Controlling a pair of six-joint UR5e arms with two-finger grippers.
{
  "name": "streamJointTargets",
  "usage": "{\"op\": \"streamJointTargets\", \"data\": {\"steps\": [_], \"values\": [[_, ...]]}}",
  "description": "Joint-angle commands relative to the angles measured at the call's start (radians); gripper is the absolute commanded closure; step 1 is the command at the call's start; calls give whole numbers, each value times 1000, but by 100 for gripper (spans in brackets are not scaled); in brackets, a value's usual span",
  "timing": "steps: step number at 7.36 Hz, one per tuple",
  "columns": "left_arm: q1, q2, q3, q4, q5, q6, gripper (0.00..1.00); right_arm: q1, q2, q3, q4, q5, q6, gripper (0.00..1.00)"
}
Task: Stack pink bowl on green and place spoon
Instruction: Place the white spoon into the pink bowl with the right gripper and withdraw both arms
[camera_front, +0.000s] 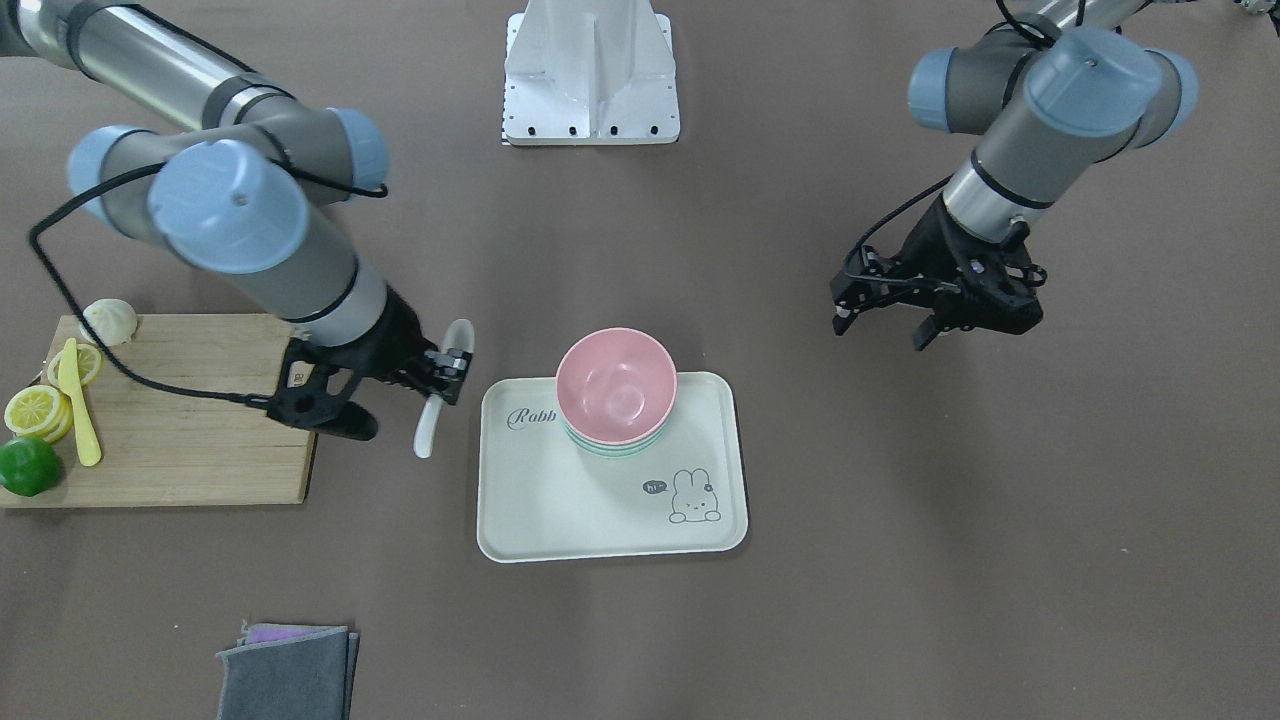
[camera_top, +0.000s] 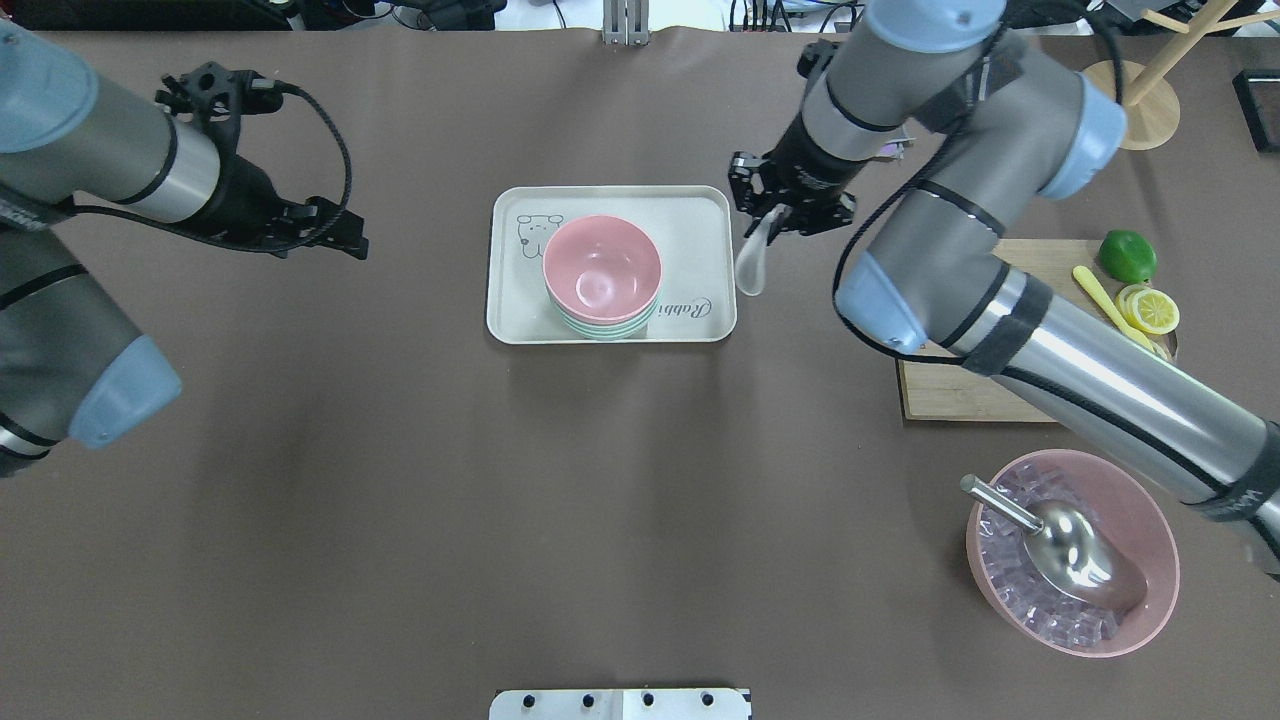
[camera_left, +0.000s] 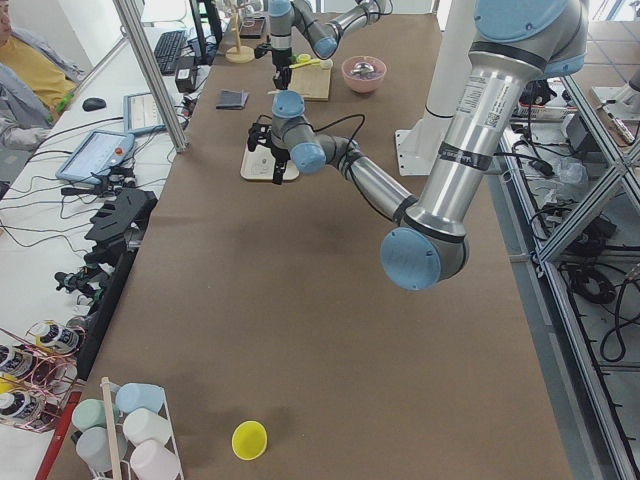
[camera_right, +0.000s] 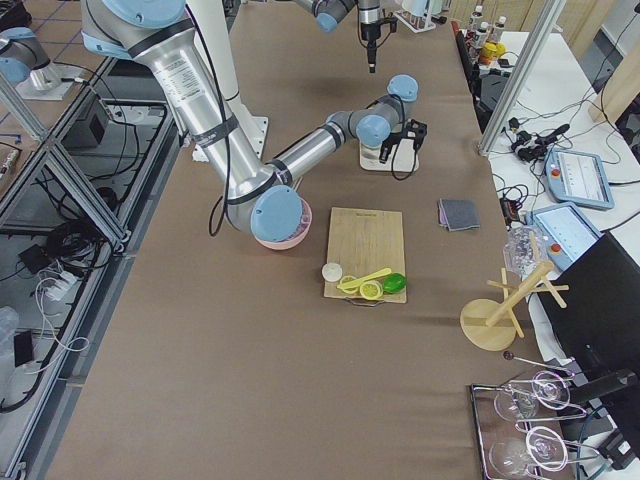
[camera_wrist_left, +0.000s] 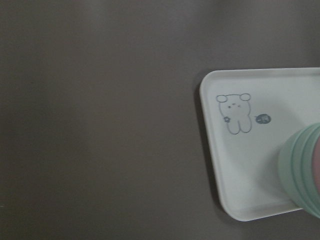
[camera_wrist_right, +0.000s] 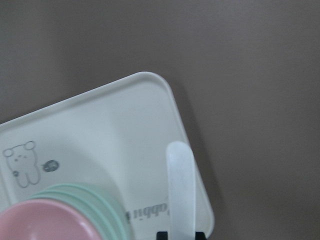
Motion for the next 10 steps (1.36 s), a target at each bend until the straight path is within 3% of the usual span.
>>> {"op": "streamJointTargets", "data": {"steps": [1,2,4,5,6,7,8,10], "values": [[-30,79,-7,-59,-34,54,2,-91,149,-109,62,-109,130,100],[-30,76,-6,-59,-32,51,2,-99,163,-149,129,-123,186,100],[-22,54,-4,-56,-26,33,2,-100,173,-165,138,-125,192,100],[-22,41,8,-56,-26,15,2,-105,170,-166,138,-128,181,1],[-22,39,22,-59,-23,22,2,-99,156,-162,139,-120,160,0],[-27,40,31,-59,-25,25,2,-50,87,-124,138,-49,65,0],[-25,39,43,-59,-23,25,2,15,-38,-26,136,22,-18,0],[-48,100,22,-56,-32,43,2,172,-224,42,135,132,-243,0]]}}
